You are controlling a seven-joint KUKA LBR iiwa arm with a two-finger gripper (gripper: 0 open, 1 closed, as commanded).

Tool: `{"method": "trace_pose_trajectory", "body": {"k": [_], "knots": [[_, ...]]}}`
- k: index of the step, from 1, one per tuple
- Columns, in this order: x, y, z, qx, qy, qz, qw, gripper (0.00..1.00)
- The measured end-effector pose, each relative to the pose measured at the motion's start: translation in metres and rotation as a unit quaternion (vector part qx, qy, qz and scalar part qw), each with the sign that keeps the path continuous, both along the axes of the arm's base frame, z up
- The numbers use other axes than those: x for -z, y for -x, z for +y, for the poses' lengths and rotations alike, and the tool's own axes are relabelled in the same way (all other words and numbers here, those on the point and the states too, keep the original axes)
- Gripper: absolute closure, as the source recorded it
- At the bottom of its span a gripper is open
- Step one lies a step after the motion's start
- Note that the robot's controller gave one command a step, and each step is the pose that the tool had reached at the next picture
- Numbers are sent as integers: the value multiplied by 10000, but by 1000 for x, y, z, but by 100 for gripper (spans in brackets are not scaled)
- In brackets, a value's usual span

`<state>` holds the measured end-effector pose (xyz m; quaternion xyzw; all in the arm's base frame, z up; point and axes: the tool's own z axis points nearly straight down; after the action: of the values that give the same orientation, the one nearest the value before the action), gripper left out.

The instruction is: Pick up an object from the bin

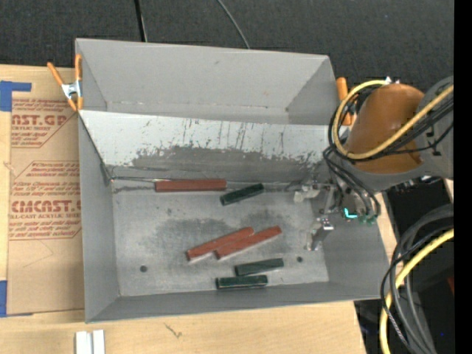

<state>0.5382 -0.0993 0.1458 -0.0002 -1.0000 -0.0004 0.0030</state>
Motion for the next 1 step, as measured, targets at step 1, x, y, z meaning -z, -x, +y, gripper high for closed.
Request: {"method": "trace_pose_trajectory", "body": {"k": [1], "knots": [[-4, -2, 0, -5, 5, -35, 10000, 0]]}}
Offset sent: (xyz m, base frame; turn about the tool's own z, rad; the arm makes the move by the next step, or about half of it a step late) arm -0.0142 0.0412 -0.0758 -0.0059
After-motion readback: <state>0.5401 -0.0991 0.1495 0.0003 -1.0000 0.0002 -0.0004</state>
